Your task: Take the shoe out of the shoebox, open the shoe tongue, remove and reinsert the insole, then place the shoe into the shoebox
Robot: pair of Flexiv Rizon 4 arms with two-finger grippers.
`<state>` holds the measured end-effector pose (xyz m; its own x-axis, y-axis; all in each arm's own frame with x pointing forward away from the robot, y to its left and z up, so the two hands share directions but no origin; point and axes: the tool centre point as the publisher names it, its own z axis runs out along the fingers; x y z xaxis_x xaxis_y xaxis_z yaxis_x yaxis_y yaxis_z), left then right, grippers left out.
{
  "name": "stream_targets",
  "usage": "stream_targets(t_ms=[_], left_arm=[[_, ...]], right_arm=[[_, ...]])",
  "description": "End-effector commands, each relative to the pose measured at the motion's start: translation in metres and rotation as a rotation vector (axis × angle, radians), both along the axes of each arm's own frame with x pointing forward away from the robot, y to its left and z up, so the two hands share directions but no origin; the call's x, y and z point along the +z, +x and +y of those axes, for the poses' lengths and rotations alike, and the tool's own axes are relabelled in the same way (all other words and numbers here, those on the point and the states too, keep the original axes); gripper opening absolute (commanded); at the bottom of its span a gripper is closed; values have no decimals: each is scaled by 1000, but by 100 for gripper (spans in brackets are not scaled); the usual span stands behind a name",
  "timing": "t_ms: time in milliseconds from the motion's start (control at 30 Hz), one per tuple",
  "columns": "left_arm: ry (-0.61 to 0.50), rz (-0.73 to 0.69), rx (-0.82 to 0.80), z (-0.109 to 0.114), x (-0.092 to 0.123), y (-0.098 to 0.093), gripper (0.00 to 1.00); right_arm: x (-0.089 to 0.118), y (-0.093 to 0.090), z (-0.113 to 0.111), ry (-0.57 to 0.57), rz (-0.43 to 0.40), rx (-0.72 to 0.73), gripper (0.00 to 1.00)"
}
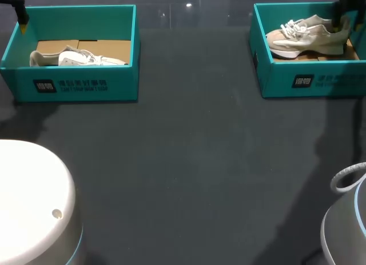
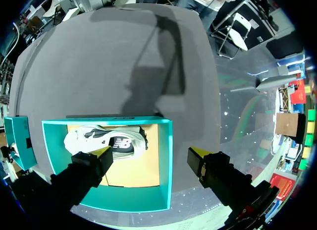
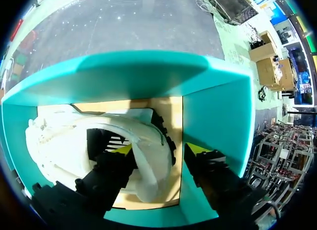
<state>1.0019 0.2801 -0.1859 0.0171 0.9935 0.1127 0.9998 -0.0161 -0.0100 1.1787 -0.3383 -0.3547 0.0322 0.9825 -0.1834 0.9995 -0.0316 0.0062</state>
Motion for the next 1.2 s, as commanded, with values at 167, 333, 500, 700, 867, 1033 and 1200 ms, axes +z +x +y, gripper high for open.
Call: stream_targets(t_ms=[167, 333, 500, 700, 867, 1033, 1200], left_arm=[[2, -2, -1, 0, 0, -1, 100], [2, -2, -1, 0, 0, -1, 100], [2, -2, -1, 0, 0, -1, 100], [2, -2, -1, 0, 0, -1, 100], [2, -2, -1, 0, 0, -1, 100], [2, -2, -1, 0, 0, -1, 100], [2, -2, -1, 0, 0, -1, 100]], right_arm=[[-8, 9, -7, 18, 30, -8, 69], [-16, 10, -5, 37, 50, -3, 67], [-21, 9, 1, 52, 57, -4, 56], [-21, 5, 4, 65, 56, -16, 0], [-10, 1, 6, 57, 44, -36, 0], [8, -4, 7, 40, 22, -46, 0], [34, -9, 7, 20, 0, -55, 0]])
